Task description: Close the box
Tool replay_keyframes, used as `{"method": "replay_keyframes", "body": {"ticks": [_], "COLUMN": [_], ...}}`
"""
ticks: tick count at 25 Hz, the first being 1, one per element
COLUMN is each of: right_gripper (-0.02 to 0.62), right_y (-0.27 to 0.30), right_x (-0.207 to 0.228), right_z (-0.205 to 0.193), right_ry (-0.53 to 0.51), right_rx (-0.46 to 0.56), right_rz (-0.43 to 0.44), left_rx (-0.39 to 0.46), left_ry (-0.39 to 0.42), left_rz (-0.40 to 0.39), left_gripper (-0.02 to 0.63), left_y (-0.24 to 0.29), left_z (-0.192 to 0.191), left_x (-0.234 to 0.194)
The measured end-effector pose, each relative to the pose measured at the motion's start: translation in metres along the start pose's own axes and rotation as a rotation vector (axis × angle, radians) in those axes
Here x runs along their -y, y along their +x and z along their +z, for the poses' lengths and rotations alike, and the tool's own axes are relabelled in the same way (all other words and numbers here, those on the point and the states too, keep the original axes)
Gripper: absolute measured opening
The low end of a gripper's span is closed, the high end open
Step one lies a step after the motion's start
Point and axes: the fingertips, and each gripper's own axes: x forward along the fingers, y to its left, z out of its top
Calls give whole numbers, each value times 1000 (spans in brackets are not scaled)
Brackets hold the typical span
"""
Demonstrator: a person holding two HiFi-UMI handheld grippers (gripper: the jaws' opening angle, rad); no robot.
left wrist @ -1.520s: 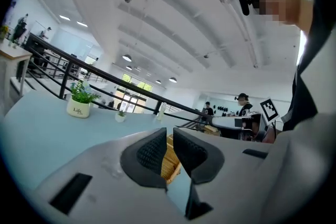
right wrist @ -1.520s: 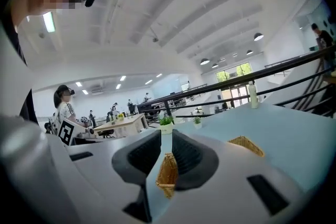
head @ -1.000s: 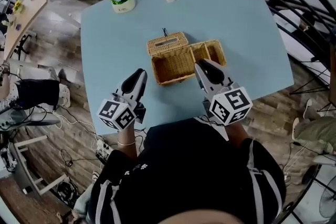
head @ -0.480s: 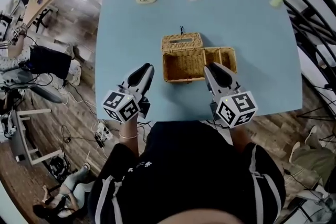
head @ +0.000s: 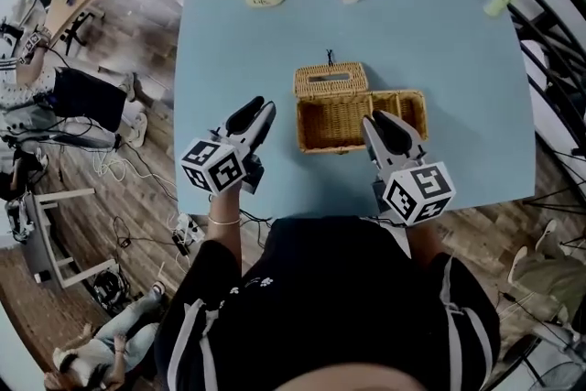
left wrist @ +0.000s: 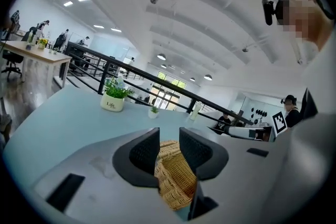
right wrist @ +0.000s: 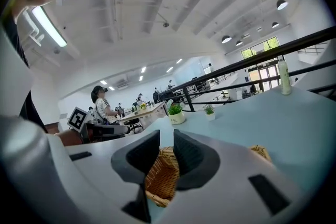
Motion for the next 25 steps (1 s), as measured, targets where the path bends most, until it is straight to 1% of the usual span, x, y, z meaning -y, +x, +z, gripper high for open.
{"method": "replay_keyframes", "body": {"ticks": [4,7,15,20,25], "right_gripper": [81,81,85,87,87], "right_y": [9,15,39,49,56], "right_x": [2,6,35,42,50], "right_z": [-3,-6,-22,-27,-32], "right_ry": [18,27,28,28,38], "right_rx": [-13,-30,-110,-143,-158], "right_rz": [-27,-47,-120,-141,-158], "left_rx": [-31,-69,-155,-175,-182], "left_ry": [-91,-135,-270,-384,-563], "left_rz": [-32,-45,-81,-131,-209], "left_gripper": [95,98,115,126,130], "left_y": [15,28,69,87,102], "left_z": [-8,-17,-48,-59,-70], "left_x": [-19,-32,-56,-63,-66]}}
